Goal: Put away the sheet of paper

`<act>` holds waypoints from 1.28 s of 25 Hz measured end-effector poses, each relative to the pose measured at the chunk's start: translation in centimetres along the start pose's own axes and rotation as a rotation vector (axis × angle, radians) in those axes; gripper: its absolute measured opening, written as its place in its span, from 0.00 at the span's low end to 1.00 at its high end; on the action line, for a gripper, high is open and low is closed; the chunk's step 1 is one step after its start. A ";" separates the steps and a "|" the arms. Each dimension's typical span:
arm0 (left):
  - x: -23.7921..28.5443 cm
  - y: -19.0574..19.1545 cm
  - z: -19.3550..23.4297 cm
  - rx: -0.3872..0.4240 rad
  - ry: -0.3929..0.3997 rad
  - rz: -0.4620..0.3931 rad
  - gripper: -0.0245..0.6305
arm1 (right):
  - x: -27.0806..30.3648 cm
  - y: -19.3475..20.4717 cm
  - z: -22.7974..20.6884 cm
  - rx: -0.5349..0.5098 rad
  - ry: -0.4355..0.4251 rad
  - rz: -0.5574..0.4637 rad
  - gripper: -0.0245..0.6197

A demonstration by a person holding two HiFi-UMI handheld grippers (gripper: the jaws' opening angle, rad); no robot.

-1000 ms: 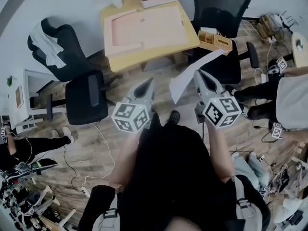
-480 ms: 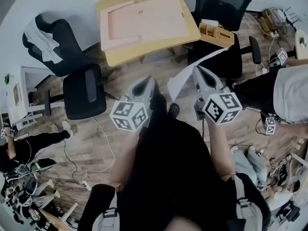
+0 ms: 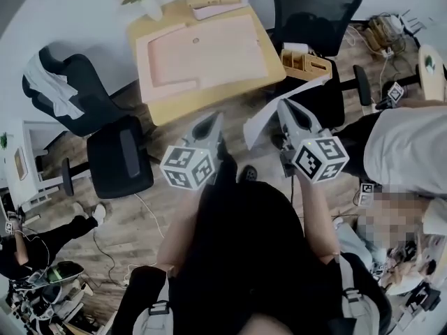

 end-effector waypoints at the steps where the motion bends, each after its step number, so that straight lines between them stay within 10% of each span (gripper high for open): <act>1: 0.5 -0.6 0.8 0.002 0.003 -0.004 0.05 | 0.8 -0.6 0.1 -0.002 0.002 -0.005 0.04; 32: 5.5 -6.3 19.0 -0.079 -0.142 -0.024 0.05 | 23.9 -5.4 2.9 -0.027 -0.151 0.150 0.04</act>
Point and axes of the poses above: the fingertips, and each gripper's own axes: x forward along the fingers, z to its left, y out of its underside, the point moved 8 cm from there along -x, backward along the fingers, and after that the axes turned 11 degrees about x, right-handed, at the moved point
